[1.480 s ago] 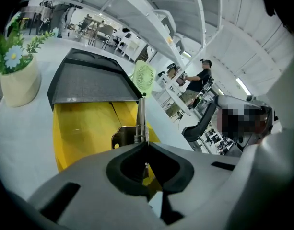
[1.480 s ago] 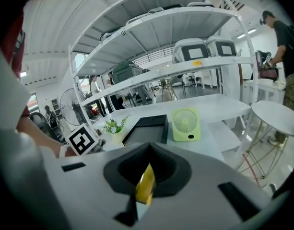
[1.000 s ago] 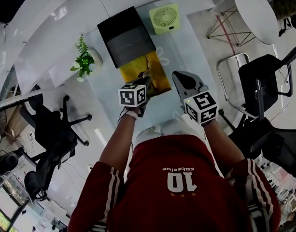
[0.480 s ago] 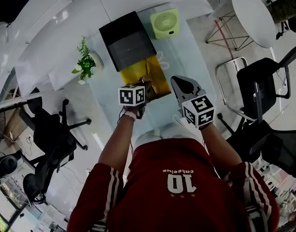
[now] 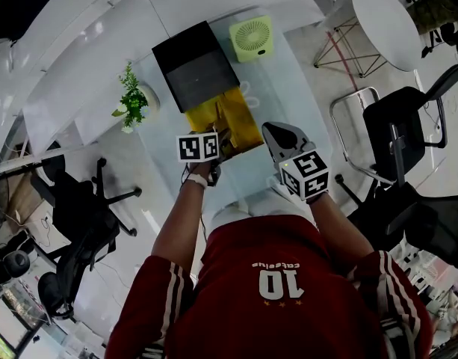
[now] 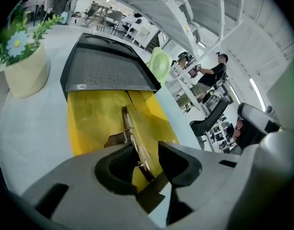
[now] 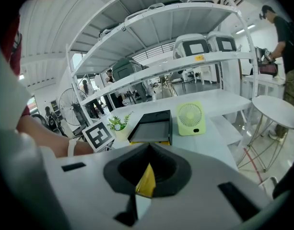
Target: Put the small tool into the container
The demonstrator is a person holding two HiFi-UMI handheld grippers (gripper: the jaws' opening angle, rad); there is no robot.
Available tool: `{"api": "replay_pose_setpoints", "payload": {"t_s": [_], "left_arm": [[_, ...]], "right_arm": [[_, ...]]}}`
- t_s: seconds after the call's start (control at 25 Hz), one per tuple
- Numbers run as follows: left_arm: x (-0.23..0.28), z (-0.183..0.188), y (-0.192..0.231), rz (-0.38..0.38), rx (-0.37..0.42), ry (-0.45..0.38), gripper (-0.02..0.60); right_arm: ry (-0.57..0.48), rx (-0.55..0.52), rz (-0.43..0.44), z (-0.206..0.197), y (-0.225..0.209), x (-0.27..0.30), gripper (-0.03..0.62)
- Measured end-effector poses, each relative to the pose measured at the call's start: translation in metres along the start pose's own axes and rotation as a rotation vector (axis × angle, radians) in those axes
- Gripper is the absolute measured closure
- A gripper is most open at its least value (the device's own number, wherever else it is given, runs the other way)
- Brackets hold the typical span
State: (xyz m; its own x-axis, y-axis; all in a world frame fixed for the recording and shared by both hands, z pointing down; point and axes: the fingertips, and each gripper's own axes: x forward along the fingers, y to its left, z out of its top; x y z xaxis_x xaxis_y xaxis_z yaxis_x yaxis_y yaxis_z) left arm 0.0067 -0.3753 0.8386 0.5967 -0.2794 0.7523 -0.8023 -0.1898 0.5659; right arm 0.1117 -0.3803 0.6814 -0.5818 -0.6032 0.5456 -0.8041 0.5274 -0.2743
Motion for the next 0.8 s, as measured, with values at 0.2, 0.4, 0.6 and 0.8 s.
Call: {"api": "replay_pose_setpoints", "payload": {"t_s": [0.2,0.4,0.6,0.8], "left_arm": [[-0.01,-0.006,0.005,0.006,-0.036,0.03,0.434],[-0.023,-0.022,0.017,0.042,-0.06,0.063,0.434],[-0.032,-0.028,0.024,0.054,-0.074,0.051,0.434],[-0.04,-0.031,0.03,0.057,-0.082,0.038,0.434]], "right_arm": [[0.005,-0.004,0.001,0.002,0.004,0.001,0.588],[0.004,-0.009,0.013,0.002,0.01,0.003,0.589],[0.006,-0.022,0.028,0.006,0.017,0.006,0.589],[0.0,-0.023,0.027,0.009,0.023,0.006,0.589]]}}
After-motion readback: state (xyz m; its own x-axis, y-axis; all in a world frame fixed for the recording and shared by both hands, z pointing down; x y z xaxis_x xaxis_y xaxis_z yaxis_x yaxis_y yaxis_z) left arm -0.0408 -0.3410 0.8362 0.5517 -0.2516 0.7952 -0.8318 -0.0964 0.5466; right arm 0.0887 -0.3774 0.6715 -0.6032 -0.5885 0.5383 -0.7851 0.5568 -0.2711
